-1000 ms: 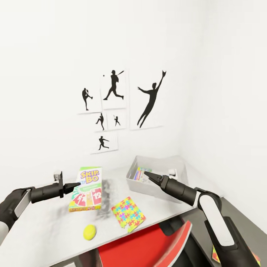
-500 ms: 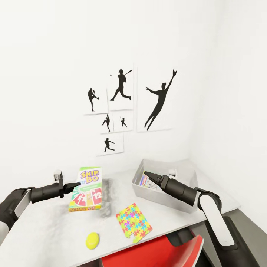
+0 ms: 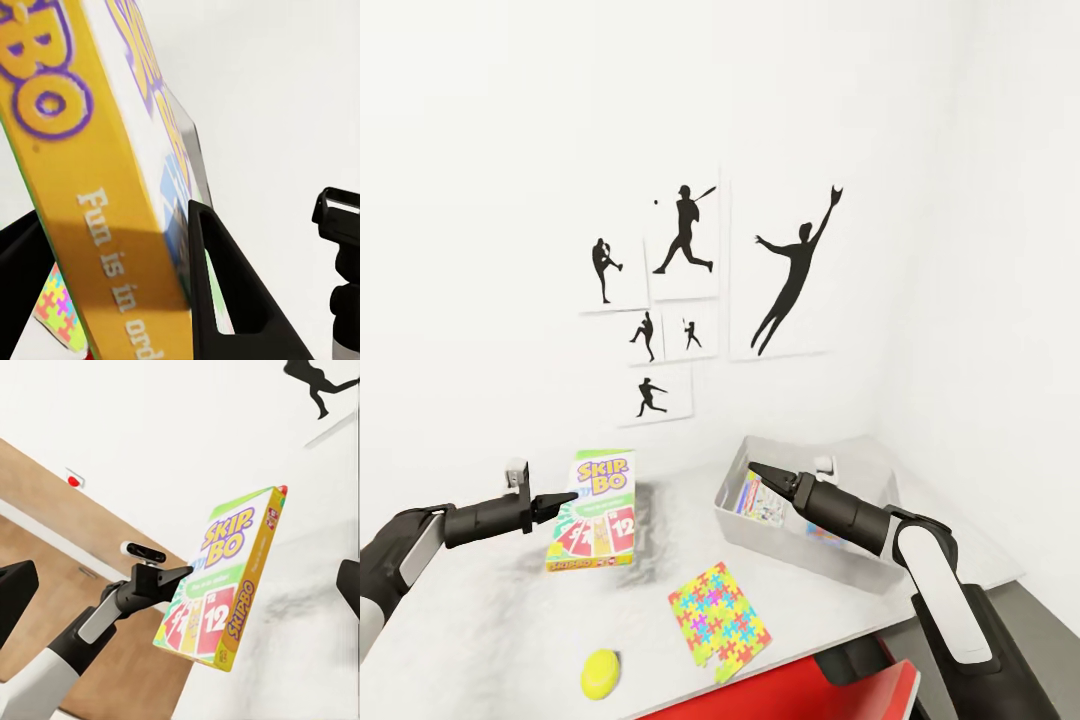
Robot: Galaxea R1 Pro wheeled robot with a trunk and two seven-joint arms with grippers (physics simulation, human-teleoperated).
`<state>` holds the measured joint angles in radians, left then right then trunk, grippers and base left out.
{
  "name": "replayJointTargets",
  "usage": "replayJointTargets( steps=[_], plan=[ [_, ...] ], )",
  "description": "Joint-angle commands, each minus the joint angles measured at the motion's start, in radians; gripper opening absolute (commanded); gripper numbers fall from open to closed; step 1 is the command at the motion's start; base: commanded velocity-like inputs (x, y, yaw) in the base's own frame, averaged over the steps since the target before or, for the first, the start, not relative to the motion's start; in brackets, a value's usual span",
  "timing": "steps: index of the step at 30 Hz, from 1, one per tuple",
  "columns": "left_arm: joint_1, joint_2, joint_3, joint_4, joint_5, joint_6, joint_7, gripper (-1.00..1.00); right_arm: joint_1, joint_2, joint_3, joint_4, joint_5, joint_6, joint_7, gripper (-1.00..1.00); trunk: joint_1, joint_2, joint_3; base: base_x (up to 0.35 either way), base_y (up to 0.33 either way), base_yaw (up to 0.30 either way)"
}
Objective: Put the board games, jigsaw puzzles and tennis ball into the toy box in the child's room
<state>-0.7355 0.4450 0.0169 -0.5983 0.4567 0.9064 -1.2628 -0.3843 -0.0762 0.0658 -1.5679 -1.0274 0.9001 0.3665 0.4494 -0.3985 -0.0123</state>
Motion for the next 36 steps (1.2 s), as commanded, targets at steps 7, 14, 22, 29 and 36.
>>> replayJointTargets(
  steps=[7, 14, 22, 29, 36],
  plan=[
    [-0.001, 0.001, 0.0, 0.0, 0.003, 0.008, -0.001, -1.0, -0.001, 0.0, 0.0, 0.0, 0.003, 0.002, 0.005, 1.0, 0.001, -0.002, -0.001, 0.018, -0.015, 0.0],
    [-0.001, 0.001, 0.0, 0.0, 0.004, 0.009, -0.002, -1.0, -0.001, 0.0, -0.008, -0.001, 0.003, 0.002, 0.007, 1.0, 0.001, -0.002, -0.001, 0.001, -0.001, 0.0],
    [-0.001, 0.001, 0.0, 0.0, 0.005, 0.011, -0.004, -1.0, 0.001, 0.0, -0.017, 0.0, 0.003, 0.002, 0.009, 1.0, 0.001, -0.002, -0.001, 0.0, 0.0, 0.0],
    [-0.001, 0.003, 0.002, 0.0, 0.008, 0.018, -0.011, -1.0, 0.001, 0.0, -0.018, 0.0, 0.003, 0.003, 0.009, 1.0, 0.001, -0.002, -0.001, 0.0, 0.0, 0.0],
    [0.0, 0.003, 0.002, 0.0, 0.007, 0.021, -0.054, -1.0, 0.001, -0.001, -0.029, -0.001, 0.004, 0.003, 0.007, 1.0, 0.001, -0.002, -0.001, 0.0, 0.0, 0.0]
  ],
)
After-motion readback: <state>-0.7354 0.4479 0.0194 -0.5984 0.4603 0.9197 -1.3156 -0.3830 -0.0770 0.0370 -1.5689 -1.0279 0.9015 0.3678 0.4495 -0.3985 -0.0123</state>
